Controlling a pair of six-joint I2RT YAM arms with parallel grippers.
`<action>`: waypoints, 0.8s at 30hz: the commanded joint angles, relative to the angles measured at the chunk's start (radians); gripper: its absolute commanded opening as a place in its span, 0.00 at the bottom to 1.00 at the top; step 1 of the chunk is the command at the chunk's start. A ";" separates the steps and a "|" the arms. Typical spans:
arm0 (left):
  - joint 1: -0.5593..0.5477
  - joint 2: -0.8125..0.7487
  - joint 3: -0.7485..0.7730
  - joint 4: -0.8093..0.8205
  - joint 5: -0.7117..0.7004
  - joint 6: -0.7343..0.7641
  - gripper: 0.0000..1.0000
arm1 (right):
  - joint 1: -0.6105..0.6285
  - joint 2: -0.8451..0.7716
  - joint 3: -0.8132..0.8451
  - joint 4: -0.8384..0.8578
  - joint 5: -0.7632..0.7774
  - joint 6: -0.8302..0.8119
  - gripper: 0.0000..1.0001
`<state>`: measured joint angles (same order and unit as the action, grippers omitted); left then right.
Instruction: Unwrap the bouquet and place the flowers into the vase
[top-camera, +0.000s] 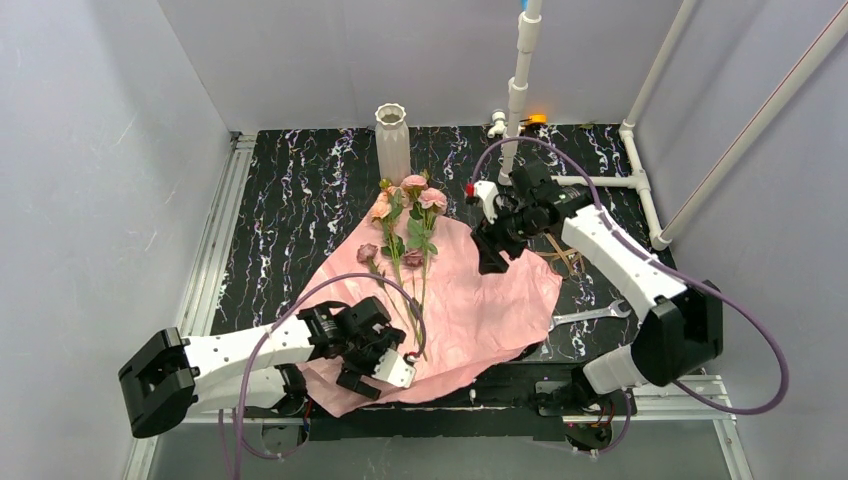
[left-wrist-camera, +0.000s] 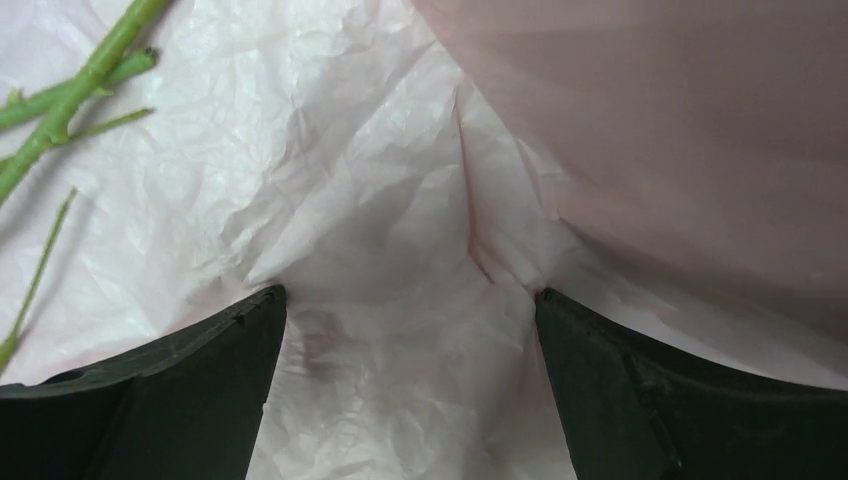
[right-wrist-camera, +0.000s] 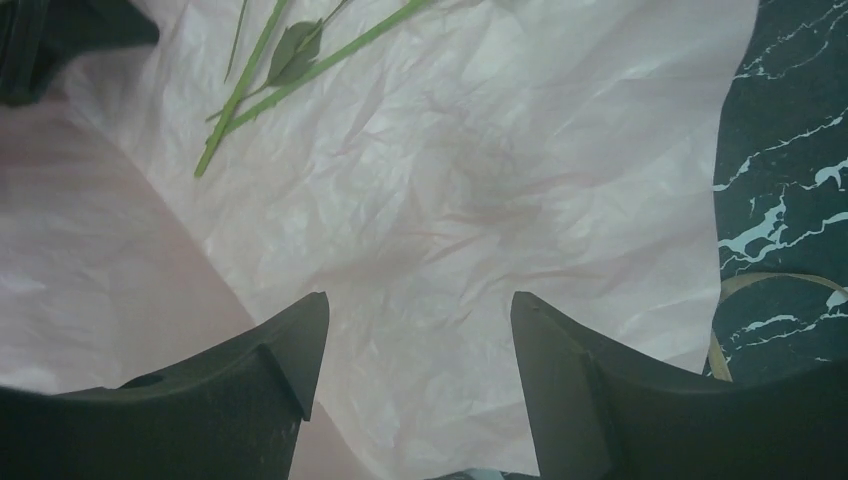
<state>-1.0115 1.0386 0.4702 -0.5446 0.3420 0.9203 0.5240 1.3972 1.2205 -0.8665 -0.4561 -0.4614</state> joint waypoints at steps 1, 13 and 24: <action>-0.061 0.023 -0.014 0.053 -0.217 0.034 0.95 | -0.025 0.075 0.069 0.072 -0.044 0.214 0.74; -0.081 -0.204 0.294 -0.260 -0.047 -0.121 0.96 | 0.043 0.052 0.020 0.062 -0.079 0.168 0.66; 0.390 -0.042 0.466 -0.038 0.125 -0.886 0.74 | 0.063 0.135 -0.005 0.327 0.049 0.499 0.57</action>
<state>-0.8181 0.9249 0.8284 -0.6712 0.3233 0.4641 0.5919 1.4387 1.1667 -0.6632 -0.4435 -0.1417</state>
